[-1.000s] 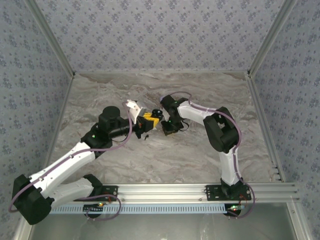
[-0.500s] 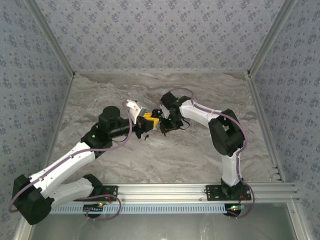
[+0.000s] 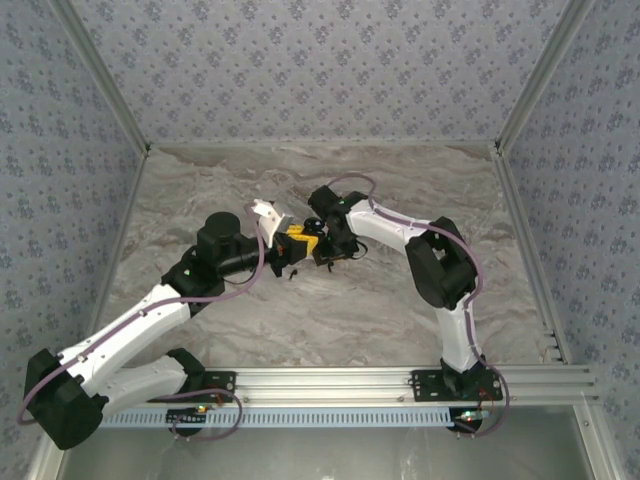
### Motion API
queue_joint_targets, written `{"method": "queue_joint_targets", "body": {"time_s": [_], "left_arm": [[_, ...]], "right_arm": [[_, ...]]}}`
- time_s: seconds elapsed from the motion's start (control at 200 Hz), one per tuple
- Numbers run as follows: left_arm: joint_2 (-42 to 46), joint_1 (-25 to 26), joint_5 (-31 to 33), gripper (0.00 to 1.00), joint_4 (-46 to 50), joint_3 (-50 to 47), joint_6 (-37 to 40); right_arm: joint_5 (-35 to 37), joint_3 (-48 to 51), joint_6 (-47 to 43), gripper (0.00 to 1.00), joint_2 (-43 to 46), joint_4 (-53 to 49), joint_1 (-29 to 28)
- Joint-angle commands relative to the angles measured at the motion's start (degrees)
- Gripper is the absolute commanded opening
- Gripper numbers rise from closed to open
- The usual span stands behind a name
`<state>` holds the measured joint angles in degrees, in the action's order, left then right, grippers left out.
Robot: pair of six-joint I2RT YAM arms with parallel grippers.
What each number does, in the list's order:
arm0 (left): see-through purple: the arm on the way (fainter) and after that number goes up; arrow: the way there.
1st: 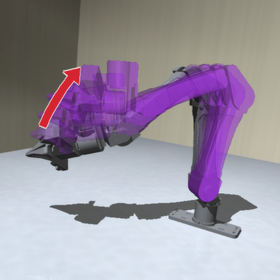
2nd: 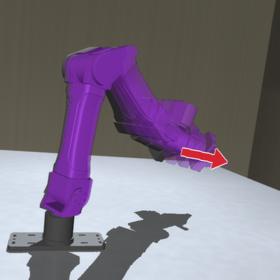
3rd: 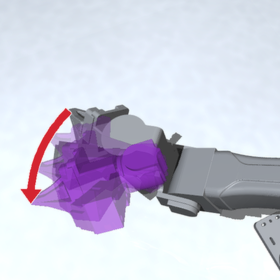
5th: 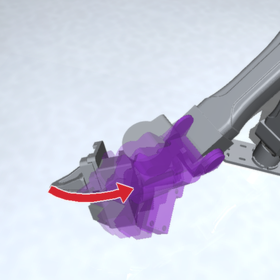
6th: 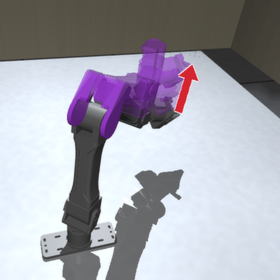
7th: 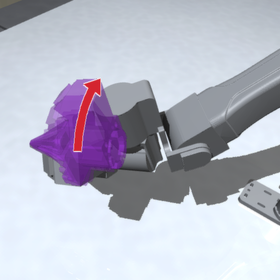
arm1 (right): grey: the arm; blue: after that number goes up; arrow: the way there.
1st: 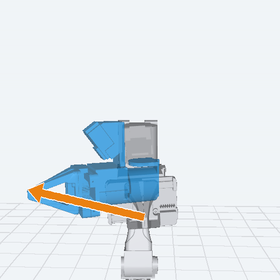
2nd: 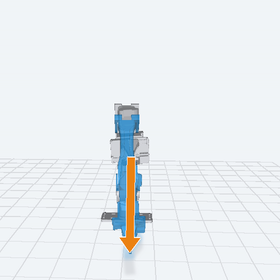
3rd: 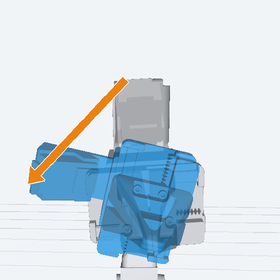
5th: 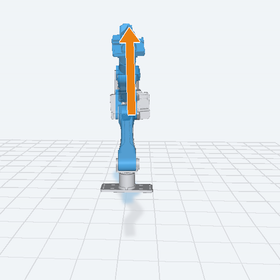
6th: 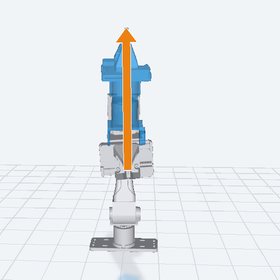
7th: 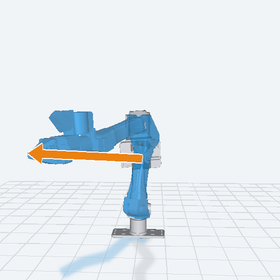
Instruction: Insert wireless bluetooth earbuds into charging case
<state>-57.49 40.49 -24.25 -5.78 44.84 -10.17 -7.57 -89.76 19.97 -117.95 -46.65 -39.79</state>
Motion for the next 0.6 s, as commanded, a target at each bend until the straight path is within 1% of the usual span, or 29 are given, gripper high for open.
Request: {"method": "queue_joint_targets", "body": {"time_s": [0.0, 0.595], "left_arm": [[0.98, -0.36, -0.97, 0.14, -0.66, 2.80, -0.22], [1.50, -0.38, -0.73, 0.14, -0.28, 2.44, -0.24]], "right_arm": [[2.67, -2.56, 1.91, 0.41, -1.81, -3.02, -0.46], [3.26, -4.72, 1.99, 0.36, -5.40, -4.08, -0.80]]}}
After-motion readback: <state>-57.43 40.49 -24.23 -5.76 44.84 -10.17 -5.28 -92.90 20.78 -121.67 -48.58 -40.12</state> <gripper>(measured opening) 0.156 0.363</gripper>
